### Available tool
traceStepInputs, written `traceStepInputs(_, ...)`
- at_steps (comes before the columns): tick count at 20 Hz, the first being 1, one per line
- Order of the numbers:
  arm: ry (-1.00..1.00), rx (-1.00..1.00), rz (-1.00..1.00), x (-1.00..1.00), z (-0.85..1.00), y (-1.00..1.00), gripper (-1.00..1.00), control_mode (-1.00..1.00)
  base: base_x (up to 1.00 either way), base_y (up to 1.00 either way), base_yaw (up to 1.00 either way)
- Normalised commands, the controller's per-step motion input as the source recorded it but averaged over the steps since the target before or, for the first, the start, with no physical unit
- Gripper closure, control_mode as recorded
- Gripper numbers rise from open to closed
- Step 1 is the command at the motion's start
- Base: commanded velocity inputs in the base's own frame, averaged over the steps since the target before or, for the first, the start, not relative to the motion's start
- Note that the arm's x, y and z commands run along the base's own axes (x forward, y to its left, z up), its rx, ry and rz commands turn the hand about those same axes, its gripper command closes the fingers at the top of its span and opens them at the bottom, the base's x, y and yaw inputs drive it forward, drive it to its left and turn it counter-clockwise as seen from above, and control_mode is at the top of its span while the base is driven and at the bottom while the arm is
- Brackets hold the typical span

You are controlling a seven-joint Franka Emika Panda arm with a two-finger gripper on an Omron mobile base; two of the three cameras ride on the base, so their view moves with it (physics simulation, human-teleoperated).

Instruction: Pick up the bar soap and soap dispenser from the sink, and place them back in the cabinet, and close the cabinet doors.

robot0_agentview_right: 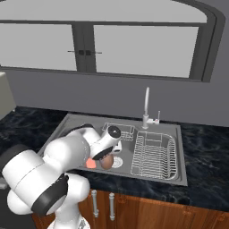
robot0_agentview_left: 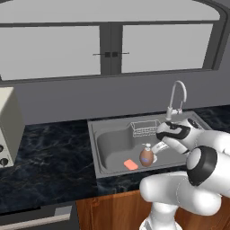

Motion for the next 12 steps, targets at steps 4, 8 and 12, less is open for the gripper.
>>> traceStepInputs(4, 0.01, 0.0, 0.0, 0.07, -0.05, 0.01, -1.0, -1.0, 0.0, 0.0, 0.0)
traceStepInputs(8, 0.03, 0.0, 0.0, 0.08, -0.1, 0.03, -1.0, -1.0, 0.0, 0.0, 0.0)
traceStepInputs(12, 0.0, 0.04, 0.0, 0.07, -0.11, 0.01, -1.0, -1.0, 0.0, 0.0, 0.0)
